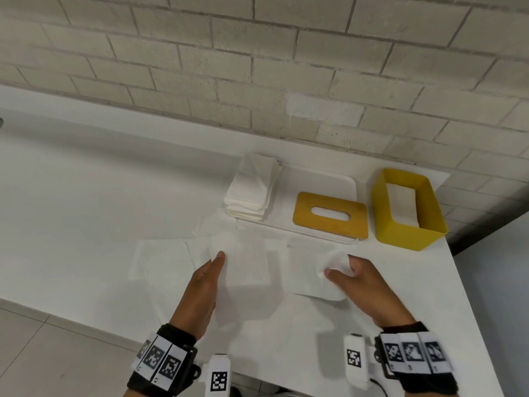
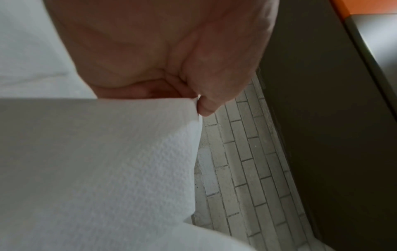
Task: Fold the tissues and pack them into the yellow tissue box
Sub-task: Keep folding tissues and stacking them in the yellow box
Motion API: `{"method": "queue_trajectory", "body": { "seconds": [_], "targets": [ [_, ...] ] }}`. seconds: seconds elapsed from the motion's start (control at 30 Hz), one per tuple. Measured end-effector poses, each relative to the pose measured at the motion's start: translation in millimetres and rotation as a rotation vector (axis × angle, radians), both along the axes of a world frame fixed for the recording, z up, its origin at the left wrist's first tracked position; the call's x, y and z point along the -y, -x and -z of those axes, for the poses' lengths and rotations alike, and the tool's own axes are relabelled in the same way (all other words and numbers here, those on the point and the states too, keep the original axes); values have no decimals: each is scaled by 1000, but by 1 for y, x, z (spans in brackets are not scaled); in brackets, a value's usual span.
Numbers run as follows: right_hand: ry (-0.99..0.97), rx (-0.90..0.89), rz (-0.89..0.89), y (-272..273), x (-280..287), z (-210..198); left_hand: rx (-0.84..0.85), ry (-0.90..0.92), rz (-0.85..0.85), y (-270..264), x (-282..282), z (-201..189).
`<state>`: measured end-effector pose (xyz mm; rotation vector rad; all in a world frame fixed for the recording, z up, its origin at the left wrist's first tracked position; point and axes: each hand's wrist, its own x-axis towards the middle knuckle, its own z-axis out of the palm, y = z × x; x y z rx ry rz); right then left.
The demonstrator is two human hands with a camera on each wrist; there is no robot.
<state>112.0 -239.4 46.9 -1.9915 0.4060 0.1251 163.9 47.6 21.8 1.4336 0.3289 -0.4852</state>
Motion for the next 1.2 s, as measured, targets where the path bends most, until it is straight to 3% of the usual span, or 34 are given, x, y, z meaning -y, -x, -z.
{"method": "queue_trajectory", "body": {
  "seconds": [0.1,0.17,0.27,0.4,0.5,0.67,0.87,0.97,1.07,1.13,1.2],
  "targets": [
    [-51,-92,-408,13,-11,-69,94,-78,48,-7,0,-4],
    [-34,-138,-557,19,-20,-95,159,-136,91,-11,6,-11],
    [120,-145,-700,19,-37,-107,199,-159,162,-10,16,-28],
    [206,-108,-740,7,-51,-100,226,-135,263,1,28,-33],
    [152,9,-625,-5,-53,-89,202,-37,370,8,35,-32],
    [139,96,-335,-21,-44,-66,166,36,402,16,39,-26],
    [97,65,-255,-21,-48,-49,116,38,444,15,33,-10],
    [87,64,-235,-20,-49,-42,177,14,481,17,35,-11],
    [-22,71,-163,-20,-44,-31,223,-79,438,17,36,-7],
    [-73,95,13,-23,-33,-14,181,-92,335,12,32,2],
    [63,54,207,-23,-13,10,96,-21,168,7,24,11]
  ]
}}
